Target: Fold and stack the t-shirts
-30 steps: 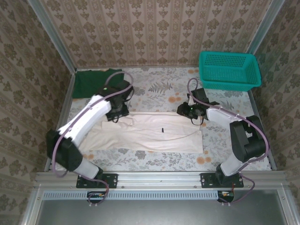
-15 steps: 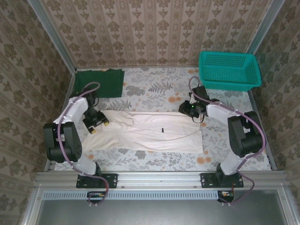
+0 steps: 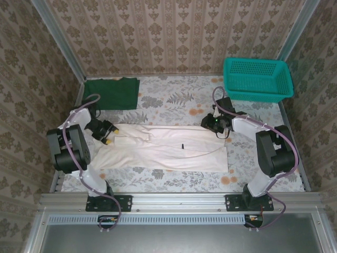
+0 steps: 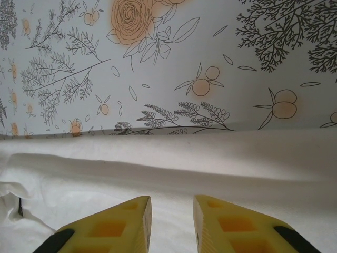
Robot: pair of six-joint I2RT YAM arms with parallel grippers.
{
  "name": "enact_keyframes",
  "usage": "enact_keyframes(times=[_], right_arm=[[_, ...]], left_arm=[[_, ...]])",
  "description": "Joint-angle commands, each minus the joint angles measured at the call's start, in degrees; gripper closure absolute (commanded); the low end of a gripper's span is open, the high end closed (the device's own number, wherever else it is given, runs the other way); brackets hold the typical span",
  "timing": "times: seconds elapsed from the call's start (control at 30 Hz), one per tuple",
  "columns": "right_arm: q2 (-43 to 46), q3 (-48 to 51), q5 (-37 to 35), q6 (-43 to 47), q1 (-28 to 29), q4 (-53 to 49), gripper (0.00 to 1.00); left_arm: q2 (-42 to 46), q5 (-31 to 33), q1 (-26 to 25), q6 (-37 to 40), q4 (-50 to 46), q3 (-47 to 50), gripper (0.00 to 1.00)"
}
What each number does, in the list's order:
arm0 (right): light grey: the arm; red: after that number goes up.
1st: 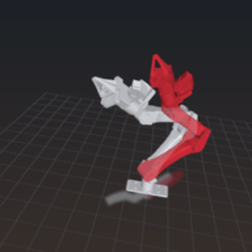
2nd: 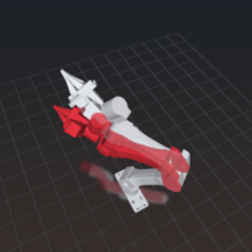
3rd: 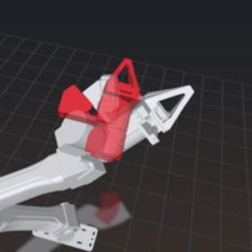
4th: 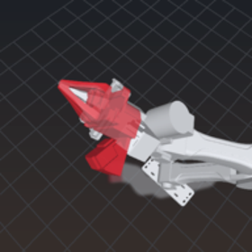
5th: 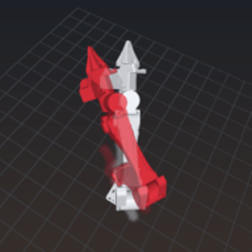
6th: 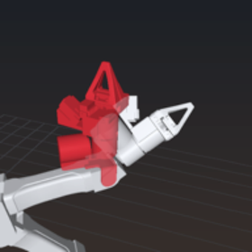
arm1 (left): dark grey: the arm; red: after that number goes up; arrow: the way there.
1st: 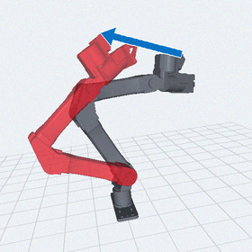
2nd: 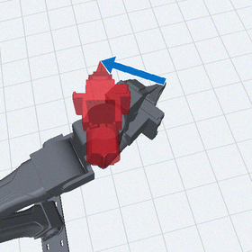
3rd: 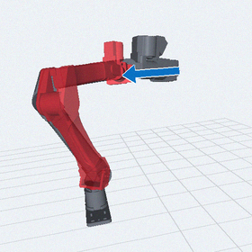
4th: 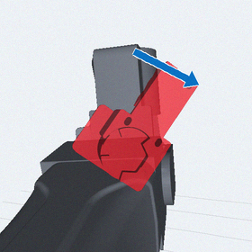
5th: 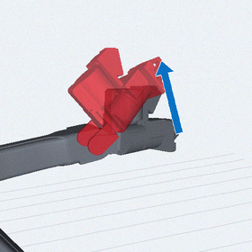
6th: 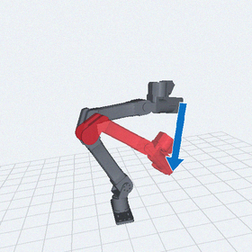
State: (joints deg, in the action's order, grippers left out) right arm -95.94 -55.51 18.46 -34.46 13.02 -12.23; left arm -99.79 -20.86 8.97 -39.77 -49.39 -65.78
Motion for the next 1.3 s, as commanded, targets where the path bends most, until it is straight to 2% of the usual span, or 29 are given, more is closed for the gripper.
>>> enact_keyframes(times=[0.0, 0.27, 0.3, 0.4, 0.47, 0.73, 0.87, 0.97, 1.1, 1.13, 1.17, 1.2, 1.27], right_arm=[[2.5, 0.9, -1.1, 0.5, -0.3, -2.0, 0.71], [3.3, 2.1, -1.4, -0.3, -0.8, -2.8, 0.71], [3.4, 2.2, -1.5, -0.3, -1.0, -2.8, 0.71], [3.3, 2.2, -1.6, -0.3, -1.3, -2.9, 0.71], [3.1, 2.0, -1.6, -0.3, -1.5, -3.0, 0.71], [2.4, 0.9, -1.6, -0.2, -2.0, -3.2, 0.72], [2.3, 0.9, -1.5, -0.1, -2.4, -3.5, 0.71], [2.1, 1.4, -1.1, -0.7, -2.9, -3.2, 0.71], [1.8, 1.9, -0.5, -1.3, -3.9, -3.3, 0.72], [1.7, 1.9, -0.5, -1.4, -4.3, -3.6, 0.72], [1.5, 1.8, -0.4, -1.4, -4.8, -4.1, 0.72], [1.4, 1.7, -0.2, -1.4, -5.0, -4.5, 0.71], [1.2, 1.2, 0.0, -1.3, -5.8, -5.3, 0.72]], left_arm=[[-1.4, -3.4, 0.0, 2.2, 1.0, -1.1, 0.53], [-3.0, -5.6, 0.0, 5.5, 1.0, -0.5, 0.73], [-2.9, -5.6, 0.0, 5.9, 0.9, -0.6, 0.77], [-2.4, -5.8, 0.0, 7.5, 0.1, -0.9, 0.97], [-1.5, -6.5, 0.0, 8.8, -0.1, -1.1, 1.0], [3.5, -6.5, 0.1, 13.9, -0.3, -1.3, 1.0], [12.9, -0.9, -2.0, 19.3, 0.6, 0.5, 1.0], [23.3, 1.5, -4.8, 22.6, 1.1, 5.1, 1.0], [36.2, 11.3, -8.3, 23.6, -5.0, 9.5, 1.0], [38.1, 15.9, -9.6, 21.2, -6.5, 10.1, 0.97], [41.0, 18.6, -11.0, 20.2, -6.4, 11.0, 0.82], [43.6, 22.2, -12.6, 18.8, -6.4, 11.1, 0.77], [48.6, 33.3, -13.9, 14.6, -6.8, 11.2, 0.68]])
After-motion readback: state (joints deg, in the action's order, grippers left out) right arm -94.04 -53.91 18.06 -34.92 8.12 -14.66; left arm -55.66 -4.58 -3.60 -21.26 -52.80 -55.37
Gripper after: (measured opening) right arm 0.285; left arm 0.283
